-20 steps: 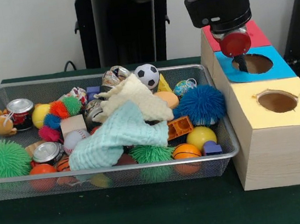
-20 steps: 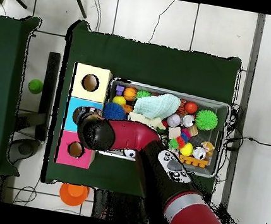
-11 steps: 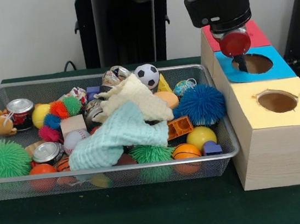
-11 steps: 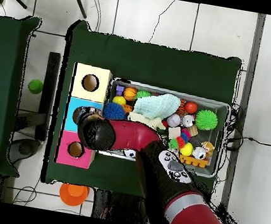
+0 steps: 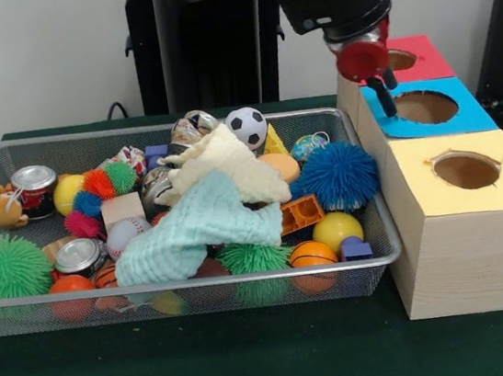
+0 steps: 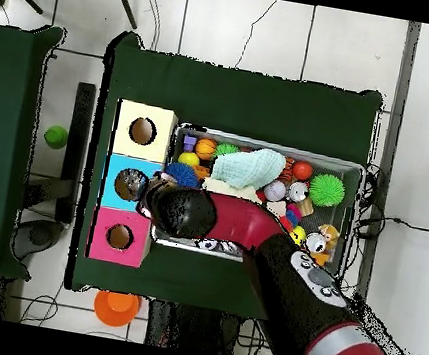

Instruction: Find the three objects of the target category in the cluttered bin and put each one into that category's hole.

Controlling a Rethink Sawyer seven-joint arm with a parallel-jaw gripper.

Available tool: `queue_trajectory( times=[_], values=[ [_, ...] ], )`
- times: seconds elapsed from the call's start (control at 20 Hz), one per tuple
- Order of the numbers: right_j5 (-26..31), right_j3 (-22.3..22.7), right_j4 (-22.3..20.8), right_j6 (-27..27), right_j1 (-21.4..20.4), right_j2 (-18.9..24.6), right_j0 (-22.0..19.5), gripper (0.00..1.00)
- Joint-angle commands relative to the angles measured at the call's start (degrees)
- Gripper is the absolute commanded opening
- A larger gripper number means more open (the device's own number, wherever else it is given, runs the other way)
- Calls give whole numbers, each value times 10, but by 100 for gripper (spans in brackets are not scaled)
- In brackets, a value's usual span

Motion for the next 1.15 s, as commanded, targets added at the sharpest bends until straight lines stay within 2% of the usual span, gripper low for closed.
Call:
queue_trajectory(
  times=[0.05, 0.25, 0.7, 1.0, 1.15],
  values=[
    [50, 14, 24, 96, -1, 32, -43, 100],
    [70, 9, 18, 94, -13, 22, -43, 100],
    [86, 19, 24, 83, -36, 53, -84, 100],
    [94, 15, 26, 90, -41, 55, -83, 100],
    [108, 3, 18, 94, -40, 34, -66, 100]
  ],
)
